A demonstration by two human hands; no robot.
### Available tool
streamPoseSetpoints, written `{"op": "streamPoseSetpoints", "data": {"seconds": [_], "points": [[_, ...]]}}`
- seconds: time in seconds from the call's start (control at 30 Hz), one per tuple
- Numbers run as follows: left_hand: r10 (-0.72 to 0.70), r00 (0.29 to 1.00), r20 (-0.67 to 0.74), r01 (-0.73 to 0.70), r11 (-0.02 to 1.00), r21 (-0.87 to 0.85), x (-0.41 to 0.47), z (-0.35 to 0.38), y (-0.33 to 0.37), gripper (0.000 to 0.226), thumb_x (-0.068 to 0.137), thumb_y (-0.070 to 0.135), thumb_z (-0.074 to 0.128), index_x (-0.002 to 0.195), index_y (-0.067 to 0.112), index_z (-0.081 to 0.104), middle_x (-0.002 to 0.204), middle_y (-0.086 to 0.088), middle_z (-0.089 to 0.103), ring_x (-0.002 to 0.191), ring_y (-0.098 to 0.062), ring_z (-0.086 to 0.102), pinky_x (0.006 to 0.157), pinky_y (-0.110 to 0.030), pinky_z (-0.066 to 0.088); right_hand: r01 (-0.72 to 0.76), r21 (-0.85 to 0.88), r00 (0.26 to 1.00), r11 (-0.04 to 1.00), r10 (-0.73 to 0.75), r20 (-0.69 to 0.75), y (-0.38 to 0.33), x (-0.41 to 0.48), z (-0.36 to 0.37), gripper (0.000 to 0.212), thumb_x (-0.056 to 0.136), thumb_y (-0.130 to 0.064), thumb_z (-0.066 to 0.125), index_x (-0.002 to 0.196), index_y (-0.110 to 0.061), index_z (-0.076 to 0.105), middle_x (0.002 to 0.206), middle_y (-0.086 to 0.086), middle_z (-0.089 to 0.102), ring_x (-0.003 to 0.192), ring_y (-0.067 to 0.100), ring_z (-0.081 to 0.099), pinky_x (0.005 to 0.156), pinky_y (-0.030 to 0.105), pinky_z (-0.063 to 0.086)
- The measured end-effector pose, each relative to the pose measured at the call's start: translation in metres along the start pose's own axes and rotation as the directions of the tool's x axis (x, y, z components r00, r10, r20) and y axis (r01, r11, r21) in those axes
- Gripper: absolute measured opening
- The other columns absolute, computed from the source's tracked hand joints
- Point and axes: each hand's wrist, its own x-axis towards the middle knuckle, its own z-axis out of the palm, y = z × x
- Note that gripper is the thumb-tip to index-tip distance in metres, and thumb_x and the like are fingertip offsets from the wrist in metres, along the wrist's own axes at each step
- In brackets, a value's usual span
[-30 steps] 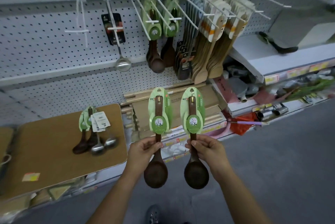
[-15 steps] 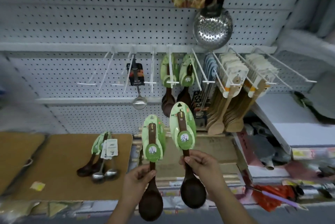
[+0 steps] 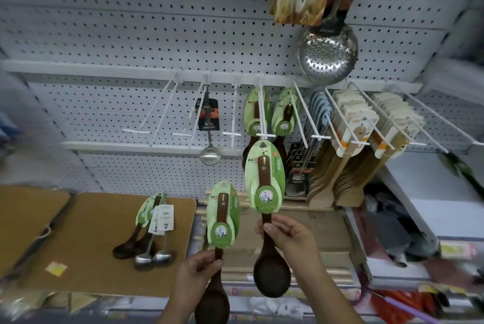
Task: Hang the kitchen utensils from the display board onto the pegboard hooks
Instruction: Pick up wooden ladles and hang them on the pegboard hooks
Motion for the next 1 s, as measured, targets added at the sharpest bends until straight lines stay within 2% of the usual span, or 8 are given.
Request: {"op": "streamPoseSetpoints", "data": {"seconds": [0.23, 0.33, 0.43, 0.53, 0.6, 0.73, 0.87, 1.0], "points": [[-0.005, 0.999, 0.033, 0.002, 0.996, 0.089, 0.01, -0.002, -0.015, 0.023, 0.078, 0.006, 0.079, 0.085, 0.029, 0.08, 0.092, -0.018, 0.073, 0.085, -0.028, 0.071, 0.083, -0.046, 0.056, -0.008, 0.046, 0.999, 0.999, 0.01, -0.045, -0.003, 0.013, 0.008, 0.02, 0.087, 0.012, 0.063, 0.099, -0.003, 0.071, 0.09, 0.022, 0.076, 0.076, 0.028, 0.074, 0.077, 0.032, 0.061], [-0.014, 0.998, 0.056, 0.01, 0.997, 0.077, 0.01, -0.002, -0.019, 0.012, 0.074, 0.021, 0.084, 0.084, 0.026, 0.08, 0.094, -0.021, 0.072, 0.083, -0.026, 0.07, 0.087, -0.05, 0.054, -0.005, 0.047, 0.998, 0.999, 0.008, -0.068, -0.003, 0.022, 0.013, 0.019, 0.087, 0.01, 0.064, 0.097, -0.004, 0.072, 0.089, 0.02, 0.076, 0.074, 0.025, 0.074, 0.074, 0.031, 0.06], [-0.02, 0.999, 0.05, 0.016, 0.997, 0.079, 0.014, -0.005, -0.03, 0.039, 0.058, 0.051, 0.087, 0.084, 0.023, 0.079, 0.097, -0.023, 0.07, 0.085, -0.031, 0.069, 0.085, -0.046, 0.055, 0.001, 0.018, 0.997, 1.0, 0.001, -0.082, -0.006, 0.037, 0.019, 0.016, 0.088, 0.008, 0.064, 0.099, -0.001, 0.071, 0.089, 0.018, 0.076, 0.077, 0.025, 0.072, 0.078, 0.033, 0.059], [-0.011, 0.999, 0.051, 0.007, 0.997, 0.072, 0.011, -0.005, -0.022, 0.013, 0.071, 0.024, 0.086, 0.083, 0.026, 0.08, 0.095, -0.025, 0.07, 0.081, -0.021, 0.068, 0.081, -0.034, 0.054, 0.001, -0.028, 0.995, 1.0, -0.004, -0.102, -0.014, 0.066, 0.025, 0.016, 0.09, 0.003, 0.065, 0.105, 0.001, 0.071, 0.093, 0.017, 0.077, 0.079, 0.022, 0.073, 0.079, 0.036, 0.06], [-0.009, 0.999, 0.047, 0.006, 0.998, 0.059, 0.012, -0.005, -0.022, 0.022, 0.075, 0.007, 0.081, 0.081, 0.028, 0.08, 0.092, -0.02, 0.072, 0.079, -0.016, 0.068, 0.081, -0.031, 0.053, 0.001, -0.03, 0.995, 1.0, -0.004, -0.101, -0.02, 0.092, 0.029, 0.019, 0.091, 0.002, 0.066, 0.11, 0.004, 0.068, 0.095, 0.019, 0.076, 0.078, 0.021, 0.074, 0.075, 0.034, 0.062], [-0.054, 0.998, 0.026, 0.053, 0.998, 0.031, 0.006, -0.008, -0.014, 0.03, 0.075, 0.002, 0.081, 0.078, 0.032, 0.08, 0.082, -0.003, 0.078, 0.076, -0.013, 0.07, 0.081, -0.031, 0.054, -0.013, -0.046, 0.994, 0.999, 0.008, -0.111, -0.033, 0.143, 0.04, 0.019, 0.092, 0.002, 0.065, 0.11, 0.006, 0.066, 0.093, 0.019, 0.075, 0.069, 0.016, 0.073, 0.06, 0.024, 0.059], [-0.06, 0.998, 0.021, 0.058, 0.997, 0.056, -0.001, -0.008, -0.015, 0.034, 0.075, -0.002, 0.08, 0.076, 0.032, 0.08, 0.077, -0.003, 0.077, 0.07, -0.008, 0.068, 0.074, -0.025, 0.055, -0.048, 0.008, 0.992, 0.999, 0.049, -0.117, -0.042, 0.186, 0.046, 0.012, 0.091, 0.004, 0.064, 0.103, 0.002, 0.065, 0.09, 0.018, 0.072, 0.066, 0.018, 0.072, 0.068, 0.027, 0.062], [-0.09, 0.996, 0.002, 0.09, 0.996, 0.002, -0.007, -0.006, -0.014, 0.024, 0.073, -0.009, 0.078, 0.079, 0.014, 0.081, 0.074, -0.006, 0.076, 0.064, -0.004, 0.065, 0.065, -0.015, 0.051, -0.063, -0.026, 0.984, 0.998, 0.058, -0.166, -0.028, 0.217, 0.042, 0.014, 0.09, 0.006, 0.066, 0.087, -0.008, 0.065, 0.088, 0.018, 0.07, 0.064, 0.012, 0.071, 0.067, 0.021, 0.06]]}}
